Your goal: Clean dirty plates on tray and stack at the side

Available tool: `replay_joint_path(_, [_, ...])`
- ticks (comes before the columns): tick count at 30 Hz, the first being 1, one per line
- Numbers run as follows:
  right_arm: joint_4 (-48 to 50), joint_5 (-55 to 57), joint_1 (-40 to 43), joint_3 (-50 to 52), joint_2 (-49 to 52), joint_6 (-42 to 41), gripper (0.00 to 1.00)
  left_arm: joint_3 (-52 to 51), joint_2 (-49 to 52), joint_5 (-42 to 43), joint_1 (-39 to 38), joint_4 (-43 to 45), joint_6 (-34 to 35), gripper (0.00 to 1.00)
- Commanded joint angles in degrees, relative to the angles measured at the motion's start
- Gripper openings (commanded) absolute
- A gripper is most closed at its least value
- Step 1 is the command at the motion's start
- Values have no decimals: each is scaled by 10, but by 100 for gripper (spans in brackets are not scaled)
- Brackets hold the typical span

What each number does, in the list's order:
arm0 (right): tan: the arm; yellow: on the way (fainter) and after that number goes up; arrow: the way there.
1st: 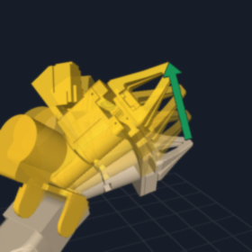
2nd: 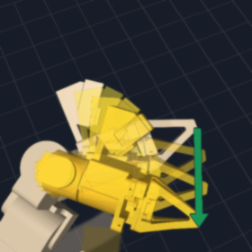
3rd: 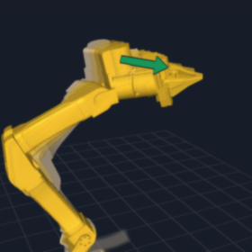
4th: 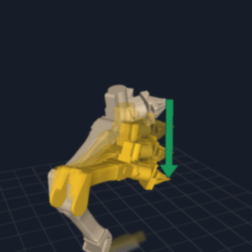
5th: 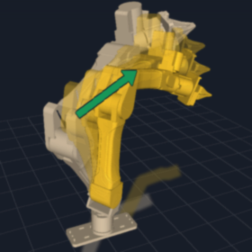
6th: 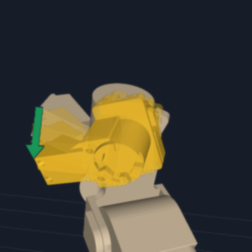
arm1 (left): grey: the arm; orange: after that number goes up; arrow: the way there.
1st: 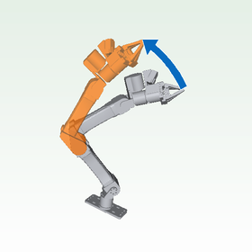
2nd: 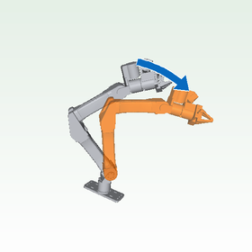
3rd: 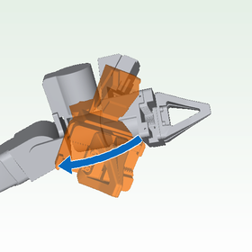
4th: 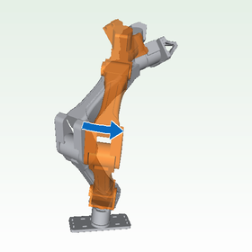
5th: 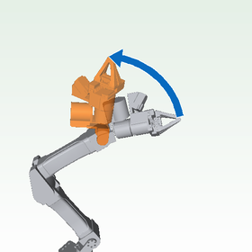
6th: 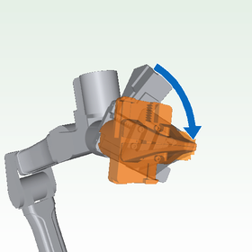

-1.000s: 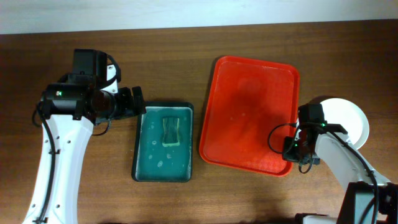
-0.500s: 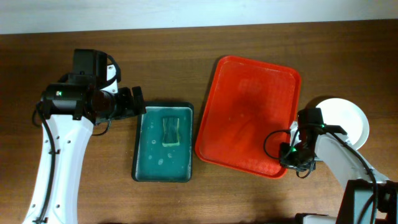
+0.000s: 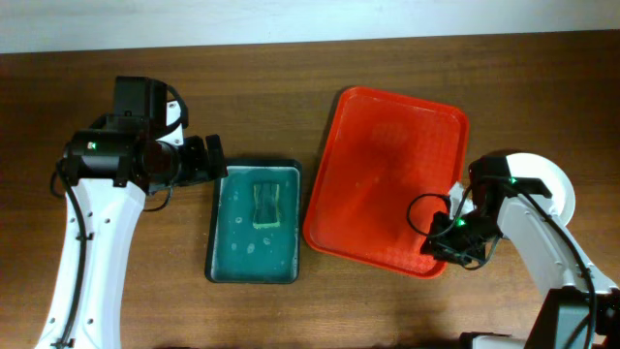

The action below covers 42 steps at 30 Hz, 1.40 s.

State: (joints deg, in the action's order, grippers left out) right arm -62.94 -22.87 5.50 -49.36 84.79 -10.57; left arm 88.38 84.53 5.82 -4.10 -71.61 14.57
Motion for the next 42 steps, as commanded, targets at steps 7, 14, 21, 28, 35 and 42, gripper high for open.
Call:
replay_joint_path(7, [123, -54, -150, -9, -9, -151, 79, 6, -5, 4, 2, 0, -1, 99])
replay_joint_path(14, [213, -156, -184, -38, -13, -161, 91, 6, -5, 4, 2, -1, -1, 100])
replay_joint_path(21, [80, 147, -351, -96, -62, -346, 80, 6, -5, 4, 2, -1, -1, 99])
replay_joint_path(28, [70, 315, -479, -94, -17, -71, 79, 6, -5, 4, 2, 0, -1, 99])
replay_joint_path(35, [96, 200, -475, -94, -9, -397, 98, 6, -5, 4, 2, 0, -1, 99])
replay_joint_path(42, [159, 146, -475, -94, -9, -427, 65, 6, -5, 4, 2, 0, -1, 99])
